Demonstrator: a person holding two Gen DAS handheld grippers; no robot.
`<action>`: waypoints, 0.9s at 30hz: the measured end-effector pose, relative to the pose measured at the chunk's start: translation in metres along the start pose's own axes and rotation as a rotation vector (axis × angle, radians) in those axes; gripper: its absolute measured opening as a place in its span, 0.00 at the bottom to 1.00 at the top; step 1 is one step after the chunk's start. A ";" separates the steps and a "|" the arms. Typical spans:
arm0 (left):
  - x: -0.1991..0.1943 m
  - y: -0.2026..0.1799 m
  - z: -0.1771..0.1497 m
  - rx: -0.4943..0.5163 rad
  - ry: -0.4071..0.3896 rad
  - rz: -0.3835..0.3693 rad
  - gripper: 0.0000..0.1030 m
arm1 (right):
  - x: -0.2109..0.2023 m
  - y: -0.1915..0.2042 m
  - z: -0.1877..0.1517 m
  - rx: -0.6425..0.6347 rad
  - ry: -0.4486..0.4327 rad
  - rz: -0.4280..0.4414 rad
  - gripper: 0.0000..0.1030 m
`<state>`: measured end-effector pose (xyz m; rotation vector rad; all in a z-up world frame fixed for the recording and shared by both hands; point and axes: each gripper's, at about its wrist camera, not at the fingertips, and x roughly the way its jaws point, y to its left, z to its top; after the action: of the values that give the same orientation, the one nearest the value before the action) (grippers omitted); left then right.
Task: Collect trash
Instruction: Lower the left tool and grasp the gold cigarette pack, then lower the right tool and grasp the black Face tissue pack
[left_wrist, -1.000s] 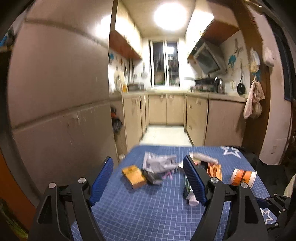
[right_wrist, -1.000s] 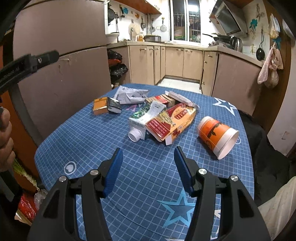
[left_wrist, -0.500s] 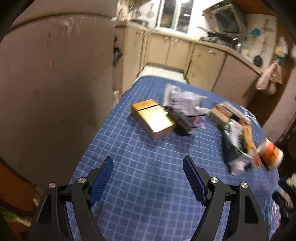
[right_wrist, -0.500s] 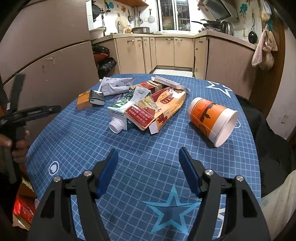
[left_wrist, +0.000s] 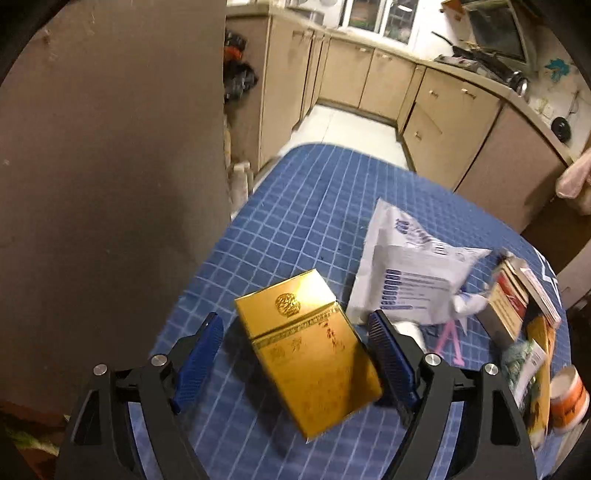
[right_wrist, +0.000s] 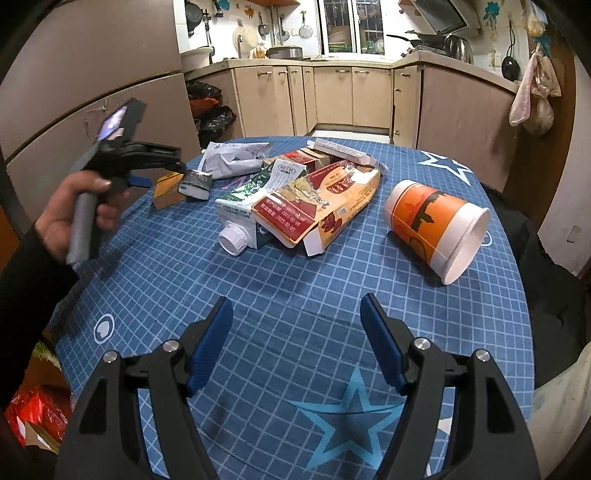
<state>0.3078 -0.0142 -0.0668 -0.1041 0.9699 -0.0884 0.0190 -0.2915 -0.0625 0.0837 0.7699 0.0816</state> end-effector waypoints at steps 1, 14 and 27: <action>0.005 -0.001 0.000 0.003 0.014 0.002 0.77 | 0.000 0.000 -0.001 0.000 0.002 0.001 0.66; -0.049 0.007 -0.079 0.062 -0.048 -0.111 0.58 | 0.001 0.011 0.009 -0.054 -0.022 0.043 0.66; -0.097 0.034 -0.150 0.116 -0.086 -0.075 0.57 | 0.078 0.084 0.118 -0.200 -0.006 0.197 0.57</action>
<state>0.1298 0.0237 -0.0757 -0.0372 0.8729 -0.2072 0.1536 -0.2054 -0.0230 -0.0306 0.7424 0.3446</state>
